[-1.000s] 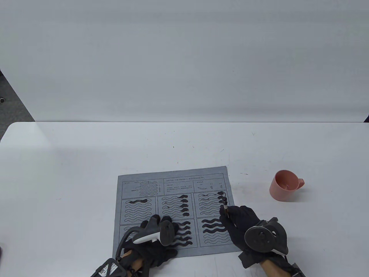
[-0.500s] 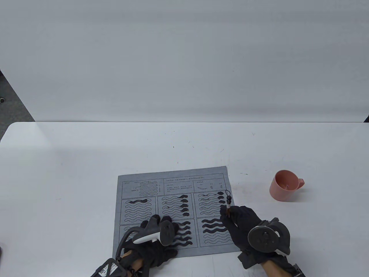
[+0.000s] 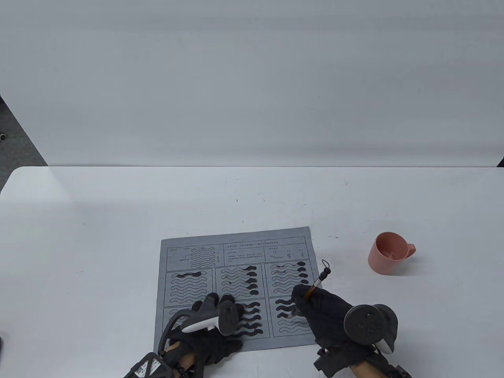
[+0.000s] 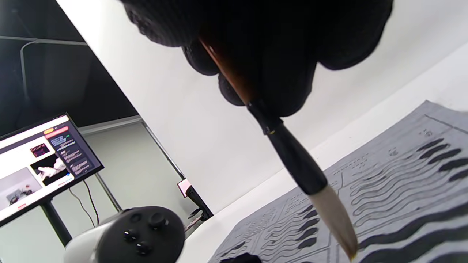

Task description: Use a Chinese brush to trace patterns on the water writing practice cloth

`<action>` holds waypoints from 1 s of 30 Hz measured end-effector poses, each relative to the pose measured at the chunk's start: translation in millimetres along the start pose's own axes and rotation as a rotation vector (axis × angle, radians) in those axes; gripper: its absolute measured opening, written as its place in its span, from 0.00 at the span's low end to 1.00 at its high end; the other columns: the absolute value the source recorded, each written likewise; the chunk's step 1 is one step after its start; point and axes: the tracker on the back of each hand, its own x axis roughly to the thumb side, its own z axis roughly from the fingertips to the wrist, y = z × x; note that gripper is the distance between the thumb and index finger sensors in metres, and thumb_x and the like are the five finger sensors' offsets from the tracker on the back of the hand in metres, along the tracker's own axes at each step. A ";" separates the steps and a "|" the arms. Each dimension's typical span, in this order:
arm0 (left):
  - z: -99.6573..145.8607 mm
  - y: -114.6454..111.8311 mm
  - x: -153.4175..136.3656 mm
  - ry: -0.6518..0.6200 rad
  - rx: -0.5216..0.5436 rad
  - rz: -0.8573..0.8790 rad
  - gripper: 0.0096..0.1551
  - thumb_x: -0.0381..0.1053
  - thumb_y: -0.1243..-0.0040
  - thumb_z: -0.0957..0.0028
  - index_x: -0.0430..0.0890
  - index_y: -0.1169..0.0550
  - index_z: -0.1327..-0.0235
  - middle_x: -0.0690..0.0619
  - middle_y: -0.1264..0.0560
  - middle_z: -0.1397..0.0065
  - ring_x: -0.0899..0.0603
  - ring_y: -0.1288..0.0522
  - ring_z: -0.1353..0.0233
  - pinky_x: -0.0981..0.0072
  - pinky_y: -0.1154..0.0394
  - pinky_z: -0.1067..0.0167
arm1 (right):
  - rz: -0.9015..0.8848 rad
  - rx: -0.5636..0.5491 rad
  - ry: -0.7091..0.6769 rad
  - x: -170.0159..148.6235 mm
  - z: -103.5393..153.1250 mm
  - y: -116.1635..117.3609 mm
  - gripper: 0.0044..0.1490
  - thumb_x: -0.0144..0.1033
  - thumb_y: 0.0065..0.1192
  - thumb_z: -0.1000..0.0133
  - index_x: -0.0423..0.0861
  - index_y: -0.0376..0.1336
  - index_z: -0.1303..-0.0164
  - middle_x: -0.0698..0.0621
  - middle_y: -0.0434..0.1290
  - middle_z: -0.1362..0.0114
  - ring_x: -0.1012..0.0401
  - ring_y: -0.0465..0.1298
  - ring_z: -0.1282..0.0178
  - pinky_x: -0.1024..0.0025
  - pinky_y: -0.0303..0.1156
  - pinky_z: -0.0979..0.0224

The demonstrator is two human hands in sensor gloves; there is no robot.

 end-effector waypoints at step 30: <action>-0.5 -0.5 -0.2 -0.004 -0.004 0.004 0.52 0.73 0.67 0.53 0.68 0.81 0.36 0.61 0.88 0.27 0.38 0.88 0.25 0.36 0.79 0.28 | 0.123 0.077 -0.185 -0.5 7.5 16.1 0.27 0.31 0.49 0.43 0.38 0.60 0.34 0.40 0.75 0.32 0.45 0.81 0.38 0.40 0.74 0.37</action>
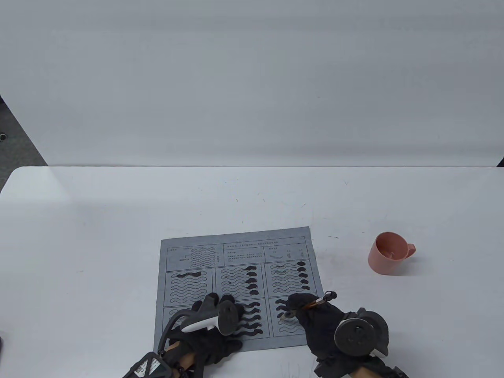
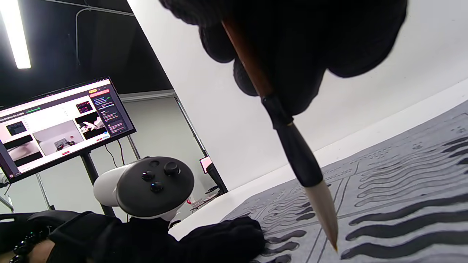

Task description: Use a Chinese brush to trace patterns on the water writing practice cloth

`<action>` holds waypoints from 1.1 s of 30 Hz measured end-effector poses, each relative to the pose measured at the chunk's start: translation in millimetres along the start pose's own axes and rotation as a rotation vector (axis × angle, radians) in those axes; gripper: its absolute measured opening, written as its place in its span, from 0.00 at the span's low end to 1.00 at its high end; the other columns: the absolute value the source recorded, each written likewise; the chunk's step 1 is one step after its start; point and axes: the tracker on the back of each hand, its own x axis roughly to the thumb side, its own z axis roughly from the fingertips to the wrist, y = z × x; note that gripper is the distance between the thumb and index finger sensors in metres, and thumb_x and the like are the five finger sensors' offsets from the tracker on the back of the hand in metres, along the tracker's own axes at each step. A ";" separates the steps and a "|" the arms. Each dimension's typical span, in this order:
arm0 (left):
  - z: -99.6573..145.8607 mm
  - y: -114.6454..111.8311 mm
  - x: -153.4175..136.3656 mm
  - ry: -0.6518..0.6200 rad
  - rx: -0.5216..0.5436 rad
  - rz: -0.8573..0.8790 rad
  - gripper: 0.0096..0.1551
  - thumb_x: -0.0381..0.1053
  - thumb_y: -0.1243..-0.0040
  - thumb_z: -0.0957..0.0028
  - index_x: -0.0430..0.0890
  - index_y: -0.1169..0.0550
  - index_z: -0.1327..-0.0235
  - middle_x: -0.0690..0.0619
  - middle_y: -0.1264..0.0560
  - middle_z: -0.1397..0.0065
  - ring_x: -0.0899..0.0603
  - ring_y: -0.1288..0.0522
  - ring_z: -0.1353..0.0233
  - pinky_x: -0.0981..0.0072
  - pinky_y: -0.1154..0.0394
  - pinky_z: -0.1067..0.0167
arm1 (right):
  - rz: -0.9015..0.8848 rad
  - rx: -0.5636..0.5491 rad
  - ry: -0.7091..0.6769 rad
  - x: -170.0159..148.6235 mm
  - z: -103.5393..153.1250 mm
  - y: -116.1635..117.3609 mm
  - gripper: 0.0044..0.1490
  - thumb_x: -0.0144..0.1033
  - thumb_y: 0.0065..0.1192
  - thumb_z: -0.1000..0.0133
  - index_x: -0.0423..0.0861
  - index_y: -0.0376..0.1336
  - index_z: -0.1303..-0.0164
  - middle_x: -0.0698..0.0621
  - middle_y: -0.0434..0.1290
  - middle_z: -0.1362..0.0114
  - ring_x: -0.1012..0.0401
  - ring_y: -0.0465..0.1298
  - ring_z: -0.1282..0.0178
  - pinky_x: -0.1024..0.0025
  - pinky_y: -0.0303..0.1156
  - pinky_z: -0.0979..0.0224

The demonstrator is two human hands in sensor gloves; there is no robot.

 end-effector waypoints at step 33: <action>-0.1 0.0 0.0 0.000 -0.001 0.001 0.52 0.73 0.67 0.53 0.68 0.81 0.36 0.61 0.88 0.27 0.38 0.88 0.25 0.36 0.79 0.28 | 0.028 0.082 -0.022 2.8 -2.0 8.8 0.27 0.32 0.49 0.42 0.38 0.60 0.34 0.40 0.75 0.31 0.45 0.80 0.37 0.39 0.73 0.37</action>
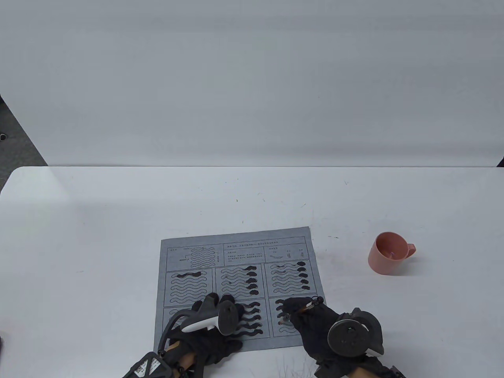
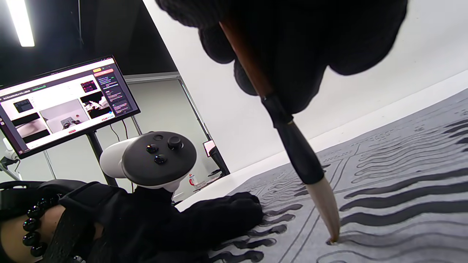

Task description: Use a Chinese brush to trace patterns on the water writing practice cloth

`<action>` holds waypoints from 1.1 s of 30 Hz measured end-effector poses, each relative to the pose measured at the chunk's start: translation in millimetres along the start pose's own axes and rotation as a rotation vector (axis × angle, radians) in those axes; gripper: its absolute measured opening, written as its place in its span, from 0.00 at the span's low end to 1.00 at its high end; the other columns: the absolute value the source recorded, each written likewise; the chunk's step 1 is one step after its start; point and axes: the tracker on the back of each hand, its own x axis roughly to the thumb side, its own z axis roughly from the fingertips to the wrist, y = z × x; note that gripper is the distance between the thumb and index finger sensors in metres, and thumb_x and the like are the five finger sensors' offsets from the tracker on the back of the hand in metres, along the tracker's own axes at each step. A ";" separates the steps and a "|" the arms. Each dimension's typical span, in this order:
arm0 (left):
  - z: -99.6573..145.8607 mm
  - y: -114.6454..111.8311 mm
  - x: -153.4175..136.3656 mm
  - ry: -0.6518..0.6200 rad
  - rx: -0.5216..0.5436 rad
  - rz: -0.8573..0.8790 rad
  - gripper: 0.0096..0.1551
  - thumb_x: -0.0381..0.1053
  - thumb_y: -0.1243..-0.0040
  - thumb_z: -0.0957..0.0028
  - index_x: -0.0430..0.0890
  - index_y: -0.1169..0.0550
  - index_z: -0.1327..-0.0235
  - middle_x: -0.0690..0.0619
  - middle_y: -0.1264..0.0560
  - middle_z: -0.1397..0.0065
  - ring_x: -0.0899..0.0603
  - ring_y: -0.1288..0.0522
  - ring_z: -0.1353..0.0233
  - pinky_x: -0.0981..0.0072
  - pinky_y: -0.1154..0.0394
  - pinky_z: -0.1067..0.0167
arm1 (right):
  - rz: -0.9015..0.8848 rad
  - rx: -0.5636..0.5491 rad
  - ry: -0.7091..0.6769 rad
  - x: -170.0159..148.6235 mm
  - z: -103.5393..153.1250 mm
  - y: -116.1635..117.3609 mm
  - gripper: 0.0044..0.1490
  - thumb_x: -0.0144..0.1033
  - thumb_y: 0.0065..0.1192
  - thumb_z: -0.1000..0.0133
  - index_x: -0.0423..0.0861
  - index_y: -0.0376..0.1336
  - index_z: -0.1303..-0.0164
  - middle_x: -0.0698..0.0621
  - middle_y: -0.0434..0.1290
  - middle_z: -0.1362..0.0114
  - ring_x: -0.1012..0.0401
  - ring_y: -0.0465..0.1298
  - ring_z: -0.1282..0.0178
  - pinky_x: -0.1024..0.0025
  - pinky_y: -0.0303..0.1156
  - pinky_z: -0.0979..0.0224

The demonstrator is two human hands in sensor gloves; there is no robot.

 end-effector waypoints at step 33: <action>0.0 -0.1 0.0 0.001 0.000 -0.001 0.52 0.73 0.67 0.53 0.68 0.81 0.36 0.61 0.88 0.27 0.38 0.88 0.25 0.36 0.79 0.28 | 0.039 0.020 0.027 -1.6 -0.2 -0.3 0.26 0.35 0.50 0.40 0.39 0.61 0.33 0.40 0.75 0.31 0.44 0.81 0.38 0.36 0.71 0.35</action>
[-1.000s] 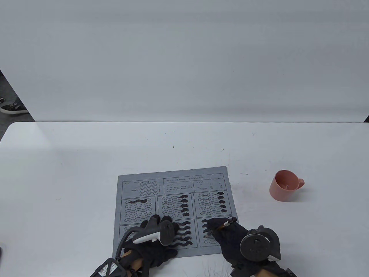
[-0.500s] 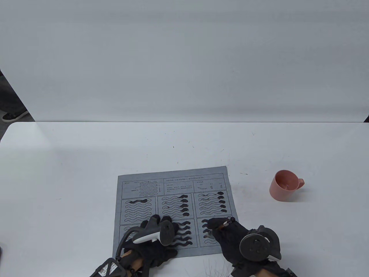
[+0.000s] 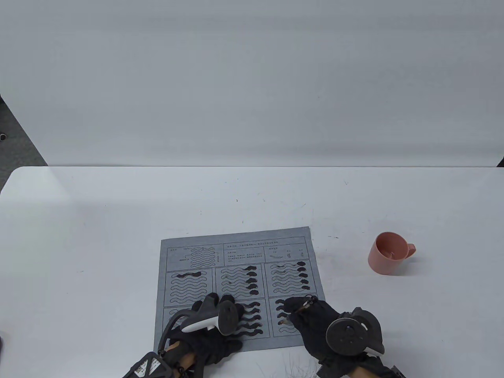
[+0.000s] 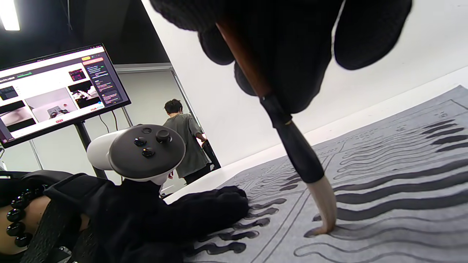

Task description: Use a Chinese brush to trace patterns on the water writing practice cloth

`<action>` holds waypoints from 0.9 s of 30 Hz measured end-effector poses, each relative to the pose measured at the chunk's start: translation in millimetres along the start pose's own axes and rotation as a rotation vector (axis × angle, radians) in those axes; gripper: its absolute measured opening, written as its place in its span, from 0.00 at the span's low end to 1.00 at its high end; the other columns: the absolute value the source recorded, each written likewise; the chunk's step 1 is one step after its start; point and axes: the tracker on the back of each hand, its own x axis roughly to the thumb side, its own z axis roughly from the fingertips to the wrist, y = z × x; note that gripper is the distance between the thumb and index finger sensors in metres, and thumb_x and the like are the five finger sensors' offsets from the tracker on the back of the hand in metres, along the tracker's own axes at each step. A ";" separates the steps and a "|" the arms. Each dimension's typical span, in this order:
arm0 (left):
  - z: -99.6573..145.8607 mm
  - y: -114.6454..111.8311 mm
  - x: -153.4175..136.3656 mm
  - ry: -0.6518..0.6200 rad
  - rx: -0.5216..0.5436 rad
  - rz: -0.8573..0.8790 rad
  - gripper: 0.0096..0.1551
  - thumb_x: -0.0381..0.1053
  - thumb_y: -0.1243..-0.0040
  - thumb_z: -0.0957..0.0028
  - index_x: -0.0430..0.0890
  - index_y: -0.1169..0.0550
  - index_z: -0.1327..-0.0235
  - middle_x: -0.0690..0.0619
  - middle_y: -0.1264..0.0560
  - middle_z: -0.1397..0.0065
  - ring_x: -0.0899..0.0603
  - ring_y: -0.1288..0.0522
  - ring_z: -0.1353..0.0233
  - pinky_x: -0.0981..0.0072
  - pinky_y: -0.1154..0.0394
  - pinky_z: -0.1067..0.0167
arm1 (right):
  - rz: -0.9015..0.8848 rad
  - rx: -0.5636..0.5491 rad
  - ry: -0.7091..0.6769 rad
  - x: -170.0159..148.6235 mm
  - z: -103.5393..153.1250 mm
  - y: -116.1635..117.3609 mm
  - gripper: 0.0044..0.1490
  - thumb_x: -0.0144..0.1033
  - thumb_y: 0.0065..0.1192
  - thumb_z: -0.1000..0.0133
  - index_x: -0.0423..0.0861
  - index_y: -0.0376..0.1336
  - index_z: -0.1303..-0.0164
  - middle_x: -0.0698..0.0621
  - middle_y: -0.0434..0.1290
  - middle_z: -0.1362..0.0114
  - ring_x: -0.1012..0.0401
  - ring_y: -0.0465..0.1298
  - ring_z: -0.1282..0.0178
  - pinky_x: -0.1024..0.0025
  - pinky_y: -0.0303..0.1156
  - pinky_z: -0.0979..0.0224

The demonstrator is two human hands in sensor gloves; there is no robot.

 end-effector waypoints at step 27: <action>0.0 0.0 0.0 0.000 -0.001 0.001 0.52 0.73 0.67 0.53 0.68 0.81 0.36 0.61 0.88 0.27 0.38 0.88 0.25 0.36 0.79 0.28 | 0.005 -0.042 0.015 -2.1 0.9 -3.2 0.26 0.37 0.51 0.40 0.39 0.64 0.35 0.41 0.78 0.35 0.46 0.82 0.42 0.37 0.71 0.35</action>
